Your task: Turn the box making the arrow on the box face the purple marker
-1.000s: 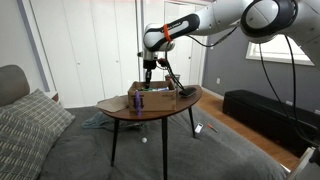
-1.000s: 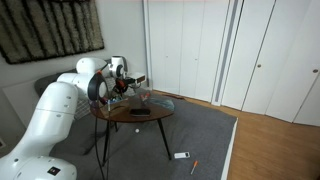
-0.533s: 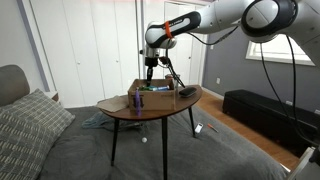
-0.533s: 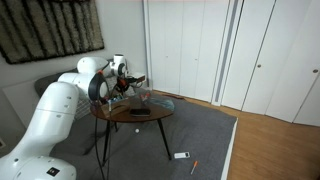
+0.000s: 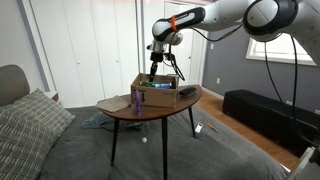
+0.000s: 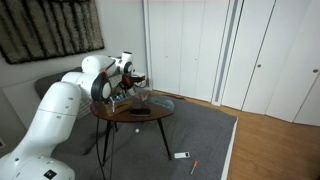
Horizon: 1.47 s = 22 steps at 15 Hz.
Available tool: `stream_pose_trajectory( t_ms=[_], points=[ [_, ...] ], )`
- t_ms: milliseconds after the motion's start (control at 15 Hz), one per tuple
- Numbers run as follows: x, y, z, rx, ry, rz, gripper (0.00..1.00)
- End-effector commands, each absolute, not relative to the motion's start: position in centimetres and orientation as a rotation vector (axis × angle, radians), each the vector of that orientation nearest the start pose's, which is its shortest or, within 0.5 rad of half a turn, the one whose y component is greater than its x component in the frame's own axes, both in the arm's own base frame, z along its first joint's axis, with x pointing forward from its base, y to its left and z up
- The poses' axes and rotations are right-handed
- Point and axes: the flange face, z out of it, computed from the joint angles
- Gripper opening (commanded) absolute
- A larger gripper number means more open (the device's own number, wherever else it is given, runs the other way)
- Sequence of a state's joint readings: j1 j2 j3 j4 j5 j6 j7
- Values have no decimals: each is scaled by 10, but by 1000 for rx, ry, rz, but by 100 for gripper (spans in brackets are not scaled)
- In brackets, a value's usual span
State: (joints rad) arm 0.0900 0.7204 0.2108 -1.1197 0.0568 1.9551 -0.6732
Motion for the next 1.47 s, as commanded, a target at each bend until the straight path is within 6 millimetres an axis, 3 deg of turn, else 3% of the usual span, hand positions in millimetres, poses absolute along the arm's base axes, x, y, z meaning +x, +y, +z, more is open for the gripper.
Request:
stream_pose_trajectory(
  t_ms=[0, 667, 1000, 1400],
  points=[
    [737, 178, 433, -2608, -1169, -239, 2],
    [735, 166, 460, -2643, -819, -159, 2],
    [731, 151, 507, -2658, -639, -272, 2],
    [711, 133, 575, -2657, -315, -389, 2]
  ],
)
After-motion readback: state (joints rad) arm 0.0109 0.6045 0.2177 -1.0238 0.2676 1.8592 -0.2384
